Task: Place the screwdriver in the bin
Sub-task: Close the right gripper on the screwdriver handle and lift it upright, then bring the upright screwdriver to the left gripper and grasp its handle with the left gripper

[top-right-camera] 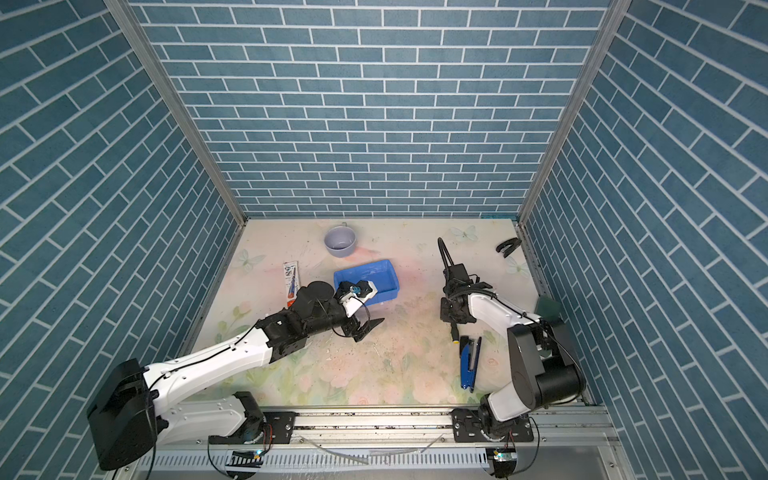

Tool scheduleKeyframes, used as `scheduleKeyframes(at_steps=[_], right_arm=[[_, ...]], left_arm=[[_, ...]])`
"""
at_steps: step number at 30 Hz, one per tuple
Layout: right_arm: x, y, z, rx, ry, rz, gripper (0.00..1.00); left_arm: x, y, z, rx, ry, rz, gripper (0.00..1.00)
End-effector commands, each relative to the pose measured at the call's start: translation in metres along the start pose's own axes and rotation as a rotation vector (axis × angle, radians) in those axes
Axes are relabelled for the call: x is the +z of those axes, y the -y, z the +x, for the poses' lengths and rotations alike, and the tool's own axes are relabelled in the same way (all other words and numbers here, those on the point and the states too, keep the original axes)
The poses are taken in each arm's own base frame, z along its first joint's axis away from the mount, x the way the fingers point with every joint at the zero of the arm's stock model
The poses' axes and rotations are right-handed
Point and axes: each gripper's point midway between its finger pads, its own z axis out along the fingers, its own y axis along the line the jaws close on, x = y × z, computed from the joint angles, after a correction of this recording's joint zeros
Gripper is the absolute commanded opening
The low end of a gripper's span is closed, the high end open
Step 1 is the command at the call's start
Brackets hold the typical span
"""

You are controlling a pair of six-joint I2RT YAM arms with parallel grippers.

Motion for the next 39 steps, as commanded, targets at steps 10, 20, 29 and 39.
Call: scheduleKeyframes(at_steps=[10, 20, 29, 39], right_arm=[[-0.086, -0.047, -0.09, 0.281, 0.531, -0.398, 0.05], [-0.151, -0.103, -0.126, 0.233, 0.778, -0.789, 0.01], [-0.177, -0.14, -0.124, 0.147, 0.803, -0.956, 0.0], [-0.188, -0.161, -0.108, 0.108, 0.779, -1.046, 0.0]], left_arm=[[0.031, -0.022, -0.062, -0.285, 0.203, -0.051, 1.0], [0.077, -0.019, -0.074, -0.424, 0.112, 0.025, 1.0], [0.095, -0.012, -0.078, -0.43, 0.086, 0.079, 0.89], [0.102, -0.024, -0.083, -0.455, 0.083, 0.048, 0.51]])
